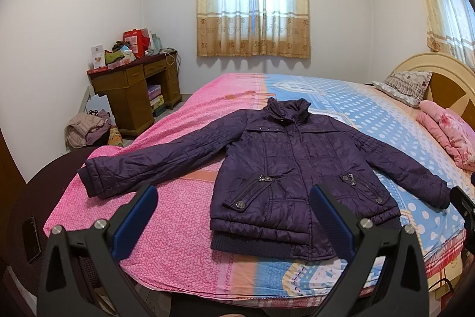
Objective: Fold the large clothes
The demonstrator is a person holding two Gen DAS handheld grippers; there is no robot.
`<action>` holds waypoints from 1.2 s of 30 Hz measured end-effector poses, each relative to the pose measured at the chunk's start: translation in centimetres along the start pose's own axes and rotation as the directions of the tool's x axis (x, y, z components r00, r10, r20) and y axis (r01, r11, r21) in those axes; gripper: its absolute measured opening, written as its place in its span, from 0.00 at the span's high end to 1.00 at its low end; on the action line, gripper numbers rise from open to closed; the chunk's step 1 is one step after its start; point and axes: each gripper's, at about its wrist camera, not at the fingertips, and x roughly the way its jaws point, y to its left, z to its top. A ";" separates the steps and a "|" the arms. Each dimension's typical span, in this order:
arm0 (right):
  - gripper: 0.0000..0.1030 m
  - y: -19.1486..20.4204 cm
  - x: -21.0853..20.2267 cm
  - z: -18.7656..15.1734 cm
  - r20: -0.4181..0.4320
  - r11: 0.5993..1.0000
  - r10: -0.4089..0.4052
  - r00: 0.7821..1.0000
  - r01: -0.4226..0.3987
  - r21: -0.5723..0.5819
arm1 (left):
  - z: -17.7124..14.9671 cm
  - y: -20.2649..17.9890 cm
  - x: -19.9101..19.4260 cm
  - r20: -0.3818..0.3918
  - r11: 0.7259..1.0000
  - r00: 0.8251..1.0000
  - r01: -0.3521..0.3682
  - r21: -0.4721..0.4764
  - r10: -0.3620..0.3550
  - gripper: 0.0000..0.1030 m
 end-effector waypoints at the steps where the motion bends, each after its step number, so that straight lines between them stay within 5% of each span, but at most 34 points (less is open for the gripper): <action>1: 0.01 0.0 0.0 -0.1 0.000 1.000 -0.001 1.000 0.001 0.000 | 0.0 0.0 0.0 -0.001 1.000 1.000 0.000 -0.001 0.000 0.00; 36: 0.01 0.0 0.4 -0.7 -0.010 1.000 0.005 1.000 -0.005 -0.004 | -0.2 0.3 0.3 -0.008 1.000 1.000 0.017 0.001 -0.017 0.00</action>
